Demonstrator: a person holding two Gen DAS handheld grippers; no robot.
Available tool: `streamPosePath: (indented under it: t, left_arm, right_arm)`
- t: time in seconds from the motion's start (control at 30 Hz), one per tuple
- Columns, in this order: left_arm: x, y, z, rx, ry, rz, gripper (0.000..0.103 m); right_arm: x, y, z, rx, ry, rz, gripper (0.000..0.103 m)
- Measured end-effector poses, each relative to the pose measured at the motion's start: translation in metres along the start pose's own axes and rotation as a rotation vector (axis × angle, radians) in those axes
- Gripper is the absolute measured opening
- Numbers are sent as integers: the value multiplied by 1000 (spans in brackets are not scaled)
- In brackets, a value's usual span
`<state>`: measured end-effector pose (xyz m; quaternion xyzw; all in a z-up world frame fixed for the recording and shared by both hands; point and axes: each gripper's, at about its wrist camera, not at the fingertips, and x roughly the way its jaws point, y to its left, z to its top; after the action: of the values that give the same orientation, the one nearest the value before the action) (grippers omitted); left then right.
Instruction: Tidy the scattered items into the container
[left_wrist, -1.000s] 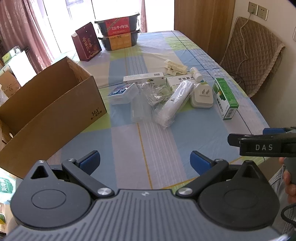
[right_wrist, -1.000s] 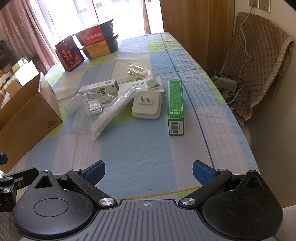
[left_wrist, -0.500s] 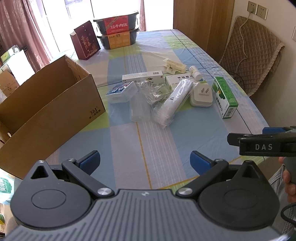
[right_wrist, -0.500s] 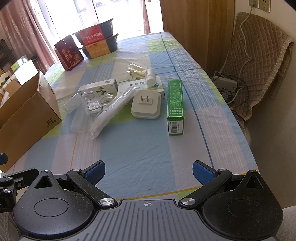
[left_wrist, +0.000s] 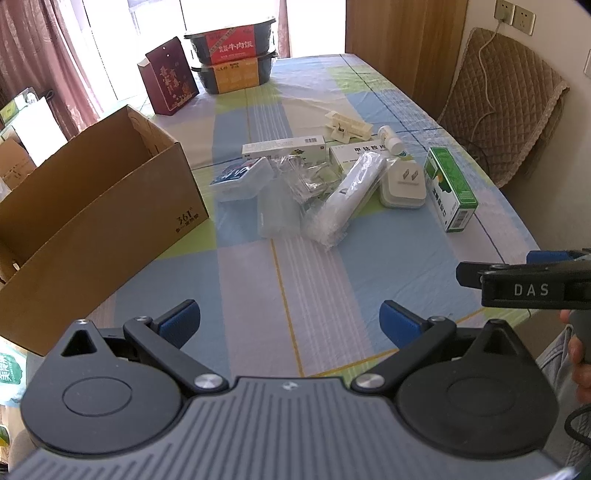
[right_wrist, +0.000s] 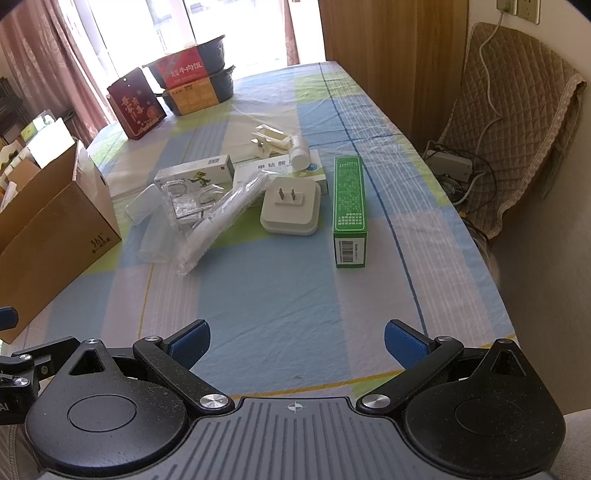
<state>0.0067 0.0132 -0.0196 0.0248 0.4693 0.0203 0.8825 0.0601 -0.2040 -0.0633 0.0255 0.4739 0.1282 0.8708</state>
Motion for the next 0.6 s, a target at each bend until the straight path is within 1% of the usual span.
streamPosePath:
  t: [0.23, 0.5, 0.6]
  left_arm:
    - [1, 0, -1, 4, -29, 6, 102]
    - [8, 4, -2, -20, -34, 0, 102]
    - [10, 6, -3, -29, -50, 8, 102]
  right_arm:
    - [2, 0, -1, -3, 4, -4, 103]
    - [6, 1, -2, -6, 12, -12, 103]
    - [8, 1, -2, -7, 14, -16, 103]
